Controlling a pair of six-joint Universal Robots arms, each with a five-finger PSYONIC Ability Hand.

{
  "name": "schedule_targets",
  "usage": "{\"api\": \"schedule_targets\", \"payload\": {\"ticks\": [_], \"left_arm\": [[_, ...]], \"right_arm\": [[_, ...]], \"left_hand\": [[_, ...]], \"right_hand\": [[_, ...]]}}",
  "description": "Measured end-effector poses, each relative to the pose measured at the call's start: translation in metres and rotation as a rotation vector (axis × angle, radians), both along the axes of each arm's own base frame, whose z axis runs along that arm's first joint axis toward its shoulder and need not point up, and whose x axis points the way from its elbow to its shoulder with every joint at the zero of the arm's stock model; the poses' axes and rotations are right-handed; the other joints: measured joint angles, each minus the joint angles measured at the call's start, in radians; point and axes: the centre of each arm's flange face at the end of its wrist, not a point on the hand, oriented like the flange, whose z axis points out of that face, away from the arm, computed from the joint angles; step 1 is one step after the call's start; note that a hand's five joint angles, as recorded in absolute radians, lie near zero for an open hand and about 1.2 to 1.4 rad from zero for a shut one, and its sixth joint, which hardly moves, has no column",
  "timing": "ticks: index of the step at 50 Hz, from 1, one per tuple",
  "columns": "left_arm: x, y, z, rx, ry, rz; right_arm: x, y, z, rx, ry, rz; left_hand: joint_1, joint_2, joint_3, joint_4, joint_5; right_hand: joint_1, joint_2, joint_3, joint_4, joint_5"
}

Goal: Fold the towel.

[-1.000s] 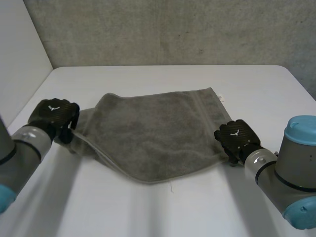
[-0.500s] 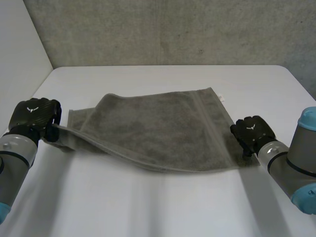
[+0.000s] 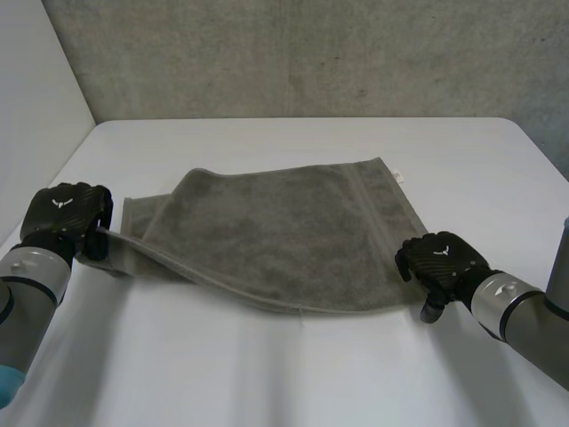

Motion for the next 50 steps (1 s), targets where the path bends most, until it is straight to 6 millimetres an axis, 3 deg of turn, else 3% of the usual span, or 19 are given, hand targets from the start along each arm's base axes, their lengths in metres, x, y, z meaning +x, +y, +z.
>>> {"api": "schedule_targets", "payload": {"ticks": [21, 50], "left_arm": [[0.001, -0.004, -0.002, -0.007, 0.014, 0.007], [0.005, -0.006, -0.009, -0.001, 0.013, 0.020]], "right_arm": [[-0.019, -0.036, -0.021, -0.055, -0.010, -0.049], [-0.014, -0.062, -0.030, -0.097, 0.010, -0.042]], "left_hand": [[0.005, 0.000, 0.002, 0.000, 0.000], [0.005, 0.000, 0.002, 0.000, 0.000]], "right_hand": [[-0.061, -0.062, 0.000, -0.057, -0.064], [-0.072, -0.070, 0.000, -0.073, -0.083]]}}
